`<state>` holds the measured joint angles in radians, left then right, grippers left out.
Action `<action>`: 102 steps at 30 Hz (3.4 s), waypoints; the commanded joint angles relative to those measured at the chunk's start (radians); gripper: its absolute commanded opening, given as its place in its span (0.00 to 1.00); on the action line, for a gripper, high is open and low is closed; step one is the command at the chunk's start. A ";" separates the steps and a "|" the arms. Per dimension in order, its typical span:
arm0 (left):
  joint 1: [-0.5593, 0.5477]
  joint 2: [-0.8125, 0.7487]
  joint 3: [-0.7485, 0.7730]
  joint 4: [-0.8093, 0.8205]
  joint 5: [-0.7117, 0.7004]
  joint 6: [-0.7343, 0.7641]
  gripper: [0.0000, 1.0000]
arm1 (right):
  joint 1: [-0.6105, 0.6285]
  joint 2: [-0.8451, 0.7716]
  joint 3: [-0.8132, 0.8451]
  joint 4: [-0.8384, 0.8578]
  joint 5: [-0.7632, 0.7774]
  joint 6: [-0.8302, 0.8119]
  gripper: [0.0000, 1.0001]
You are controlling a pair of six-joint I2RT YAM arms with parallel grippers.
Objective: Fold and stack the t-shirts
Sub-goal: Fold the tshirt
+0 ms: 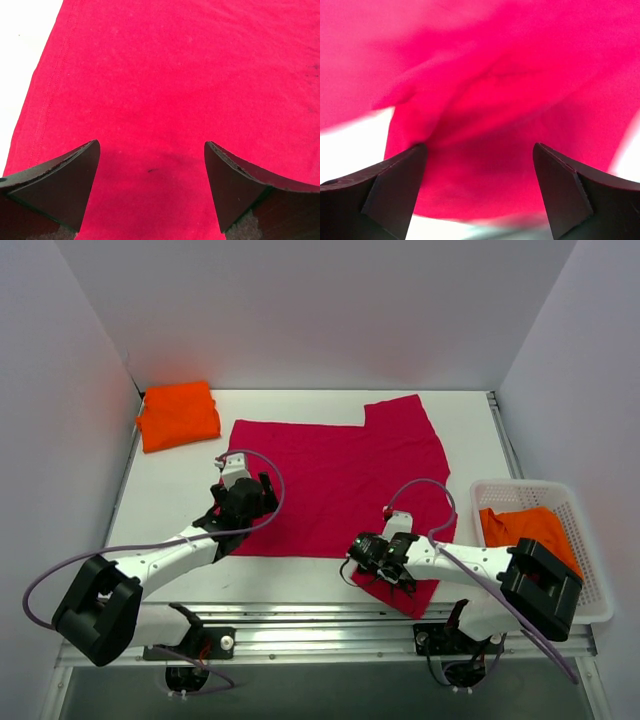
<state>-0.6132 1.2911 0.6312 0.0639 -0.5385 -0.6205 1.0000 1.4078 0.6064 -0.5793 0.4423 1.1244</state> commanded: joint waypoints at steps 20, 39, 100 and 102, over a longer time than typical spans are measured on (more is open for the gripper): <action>0.001 -0.065 0.007 0.005 -0.029 0.002 0.94 | 0.015 0.065 -0.235 0.598 -0.294 0.247 0.39; 0.001 -0.059 0.015 0.022 0.003 -0.005 0.94 | 0.098 -0.153 0.101 -0.028 -0.030 0.301 0.90; 0.003 -0.091 -0.007 0.008 0.008 -0.018 0.94 | 0.250 0.160 -0.007 0.047 -0.094 0.454 0.00; 0.003 -0.110 -0.004 -0.033 0.005 -0.025 0.94 | 0.265 0.140 0.015 0.010 -0.076 0.468 0.00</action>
<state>-0.6136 1.2121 0.5999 0.0513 -0.5148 -0.6426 1.2541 1.4727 0.6773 -0.5343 0.3988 1.5543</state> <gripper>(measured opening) 0.944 0.033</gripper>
